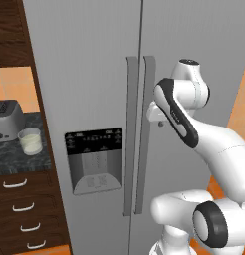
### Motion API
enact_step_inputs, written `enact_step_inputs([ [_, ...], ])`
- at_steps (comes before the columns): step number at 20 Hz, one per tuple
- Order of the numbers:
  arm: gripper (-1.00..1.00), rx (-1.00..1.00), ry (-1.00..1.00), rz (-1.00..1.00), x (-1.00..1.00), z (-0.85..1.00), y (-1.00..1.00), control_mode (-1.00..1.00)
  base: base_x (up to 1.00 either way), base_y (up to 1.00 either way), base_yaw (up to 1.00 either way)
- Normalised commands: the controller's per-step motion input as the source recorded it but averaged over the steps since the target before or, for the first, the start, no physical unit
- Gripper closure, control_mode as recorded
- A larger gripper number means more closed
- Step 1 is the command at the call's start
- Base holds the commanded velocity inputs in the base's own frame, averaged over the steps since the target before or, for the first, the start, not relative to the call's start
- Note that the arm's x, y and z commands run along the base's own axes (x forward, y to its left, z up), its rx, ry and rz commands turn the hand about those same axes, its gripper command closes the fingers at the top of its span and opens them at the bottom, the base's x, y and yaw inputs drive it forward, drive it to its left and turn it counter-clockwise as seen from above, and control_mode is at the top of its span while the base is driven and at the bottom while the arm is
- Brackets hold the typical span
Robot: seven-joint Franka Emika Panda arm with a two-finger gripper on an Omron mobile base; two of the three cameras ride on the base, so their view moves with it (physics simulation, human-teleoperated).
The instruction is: Grab a lemon wedge from the fridge and one ice cube from the ice bowl, and put them in the glass of lemonade.
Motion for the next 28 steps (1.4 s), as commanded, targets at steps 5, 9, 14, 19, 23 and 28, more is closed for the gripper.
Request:
enact_step_inputs([
  [5, -1.00, 0.00, 0.00, 0.00, -0.04, -0.03, 0.00, -1.00, 0.00, 0.00, 0.00],
  [9, -1.00, 0.00, 0.00, 0.00, -0.33, -0.15, 0.01, -1.00, 0.00, 0.00, 0.00],
  [14, -1.00, 0.01, -0.01, 0.00, -0.76, -0.06, 0.15, -1.00, 0.00, 0.00, 0.00],
  [19, -1.00, 0.00, -0.08, -0.04, -0.31, 0.00, 0.36, -1.00, 0.00, 0.00, 0.00],
  [23, -1.00, 0.00, -0.05, -0.15, 0.00, 0.00, 0.45, -1.00, 0.00, 0.00, 0.00],
  [28, -1.00, 0.00, -0.01, 0.01, -0.07, 0.00, 0.20, -1.00, 0.00, 0.00, 0.00],
])
